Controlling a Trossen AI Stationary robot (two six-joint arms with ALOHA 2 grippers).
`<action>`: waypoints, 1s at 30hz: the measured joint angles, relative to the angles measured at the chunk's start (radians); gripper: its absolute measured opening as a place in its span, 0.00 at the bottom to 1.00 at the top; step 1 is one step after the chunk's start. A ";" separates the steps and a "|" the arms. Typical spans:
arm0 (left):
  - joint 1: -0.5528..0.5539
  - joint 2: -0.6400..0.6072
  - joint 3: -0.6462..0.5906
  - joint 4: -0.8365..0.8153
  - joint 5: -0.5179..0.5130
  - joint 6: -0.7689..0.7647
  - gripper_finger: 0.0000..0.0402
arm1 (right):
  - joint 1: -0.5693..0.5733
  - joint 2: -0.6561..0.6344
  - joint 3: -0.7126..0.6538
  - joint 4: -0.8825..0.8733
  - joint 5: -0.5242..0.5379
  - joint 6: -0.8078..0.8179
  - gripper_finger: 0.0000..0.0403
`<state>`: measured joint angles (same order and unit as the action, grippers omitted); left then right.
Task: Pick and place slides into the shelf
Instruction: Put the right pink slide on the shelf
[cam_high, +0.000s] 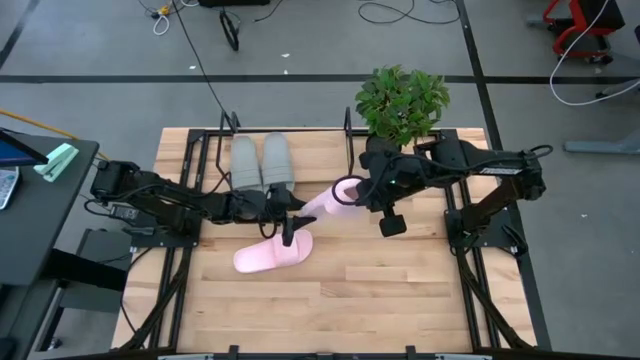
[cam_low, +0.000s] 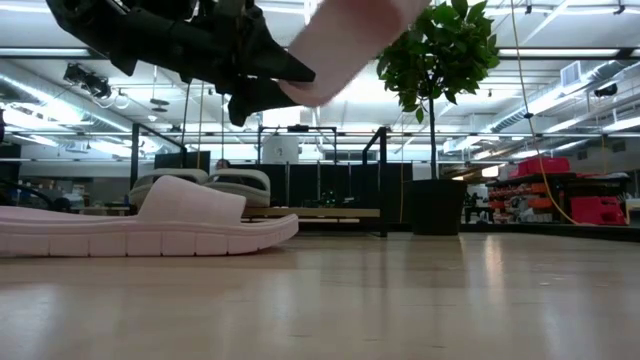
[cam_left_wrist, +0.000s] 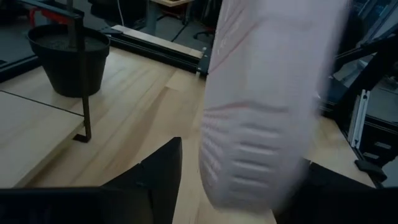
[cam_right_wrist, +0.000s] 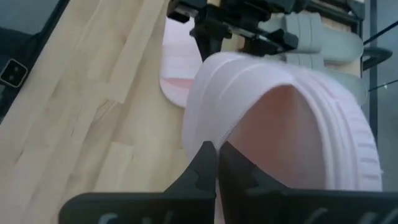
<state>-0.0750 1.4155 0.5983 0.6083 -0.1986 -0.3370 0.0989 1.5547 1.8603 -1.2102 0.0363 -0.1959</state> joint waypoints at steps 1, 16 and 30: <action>0.000 0.000 0.000 -0.001 0.000 0.000 0.51 | -0.001 0.000 0.000 -0.004 0.000 0.001 0.01; -0.010 -0.001 0.000 0.004 -0.130 0.038 0.50 | -0.014 -0.004 -0.001 0.043 0.075 -0.033 0.01; -0.117 -0.002 -0.101 0.195 -0.467 0.118 0.51 | -0.014 -0.006 0.114 0.048 0.147 -0.089 0.01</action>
<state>-0.1915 1.4139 0.4976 0.8032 -0.6654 -0.2190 0.0849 1.5490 1.9739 -1.1625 0.1834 -0.2853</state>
